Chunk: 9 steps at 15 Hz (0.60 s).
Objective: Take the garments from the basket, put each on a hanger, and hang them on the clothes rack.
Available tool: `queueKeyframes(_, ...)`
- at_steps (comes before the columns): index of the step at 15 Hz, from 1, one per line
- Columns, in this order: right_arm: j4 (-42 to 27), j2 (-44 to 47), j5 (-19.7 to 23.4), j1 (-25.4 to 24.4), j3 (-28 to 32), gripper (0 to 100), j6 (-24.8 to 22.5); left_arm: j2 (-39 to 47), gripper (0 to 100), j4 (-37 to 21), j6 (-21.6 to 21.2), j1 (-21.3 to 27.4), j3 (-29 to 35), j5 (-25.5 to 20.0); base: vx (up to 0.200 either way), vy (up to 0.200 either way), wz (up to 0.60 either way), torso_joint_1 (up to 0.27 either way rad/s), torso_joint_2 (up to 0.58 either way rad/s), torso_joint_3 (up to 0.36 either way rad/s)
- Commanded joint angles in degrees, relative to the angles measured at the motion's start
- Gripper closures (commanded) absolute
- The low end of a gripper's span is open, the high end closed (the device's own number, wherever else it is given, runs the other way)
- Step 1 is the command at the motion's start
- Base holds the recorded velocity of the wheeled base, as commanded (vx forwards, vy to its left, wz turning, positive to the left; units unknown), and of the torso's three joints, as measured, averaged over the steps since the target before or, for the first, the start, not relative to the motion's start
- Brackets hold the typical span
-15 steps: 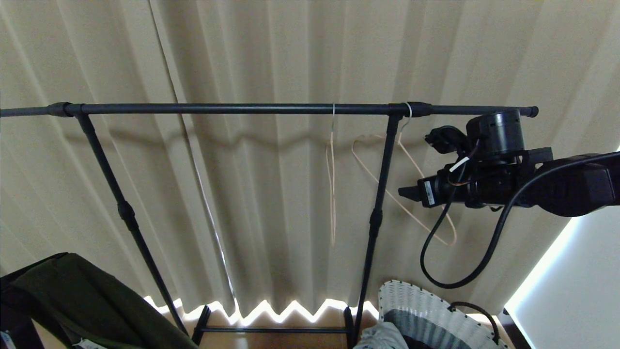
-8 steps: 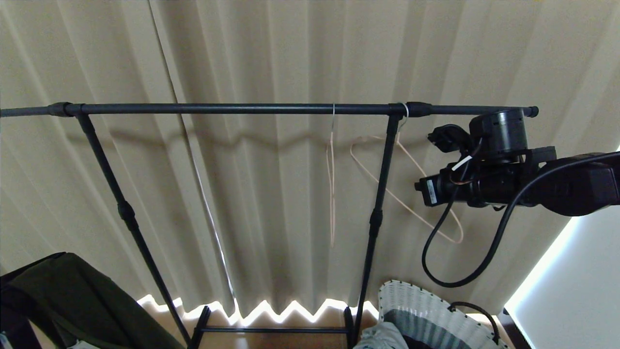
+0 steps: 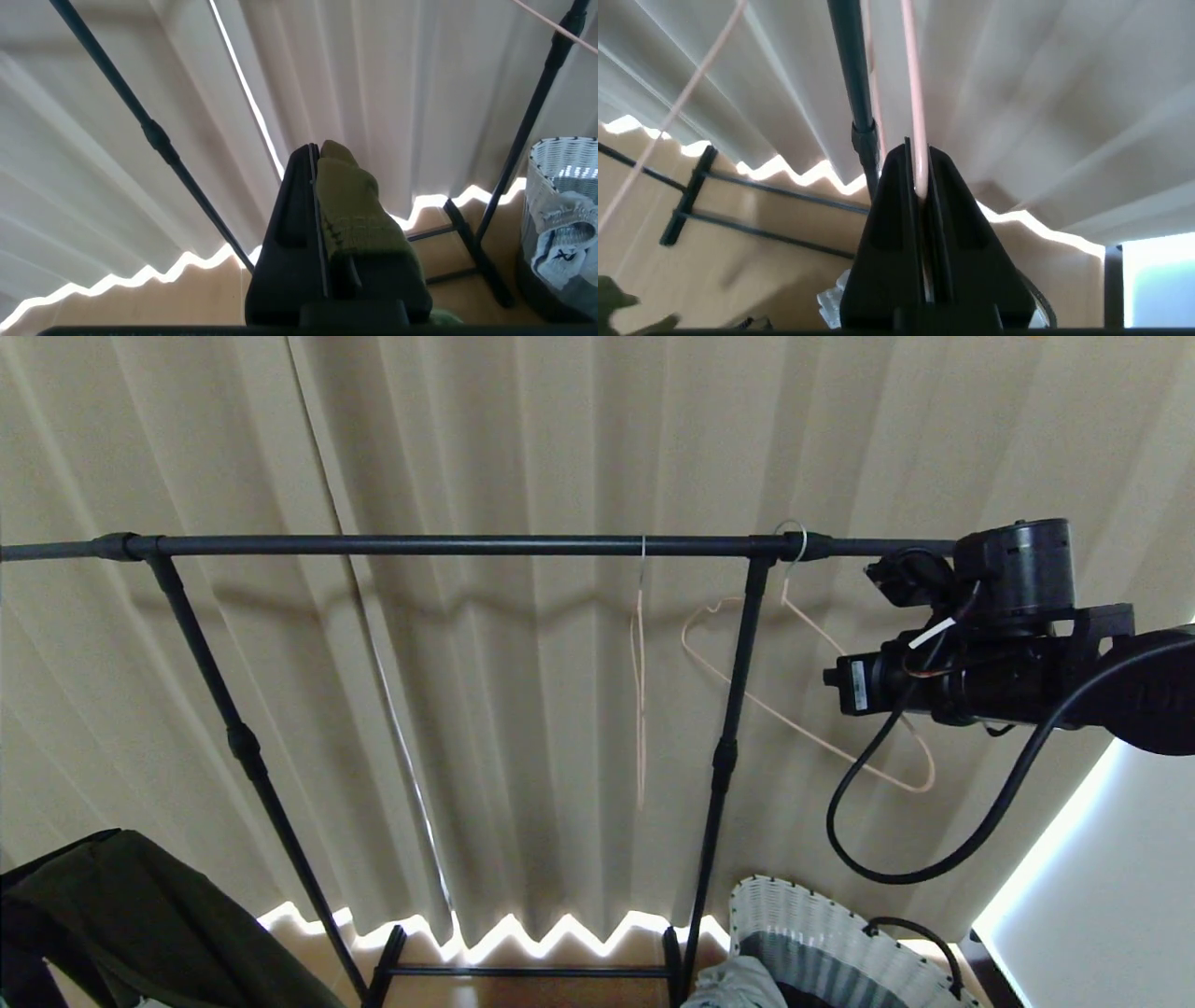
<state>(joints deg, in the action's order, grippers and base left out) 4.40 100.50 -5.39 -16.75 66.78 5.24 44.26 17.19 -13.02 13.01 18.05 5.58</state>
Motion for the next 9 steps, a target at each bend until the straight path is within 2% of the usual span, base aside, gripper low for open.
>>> queueKeyframes(1, 0.1, -2.5, 0.0, 0.0, -0.7, 100, 0.0, -0.3, 100, 0.0, 0.0, 0.0, -0.1, 0.0, 0.0, 0.0, 0.0, 0.0, 0.0, 0.0)
queueKeyframes(3, 0.1, -4.4, 0.0, 0.0, -1.3, 100, 0.0, -0.3, 100, 0.0, 0.0, 0.0, -0.2, 0.0, 0.0, 0.0, 0.0, 0.0, 0.0, 0.0)
queueKeyframes(7, 4.7, -8.7, -0.1, 0.0, -5.1, 100, -0.1, -0.1, 100, 0.1, 0.0, 0.4, -0.8, 0.0, 0.0, 0.0, 0.0, 0.0, 0.0, 0.0)
queueKeyframes(9, 4.7, -11.0, -0.2, 0.0, -8.0, 100, -0.1, 0.1, 100, 0.0, 0.0, 0.7, -0.7, 0.0, 0.0, 0.0, 0.0, 0.0, 0.0, 0.0)
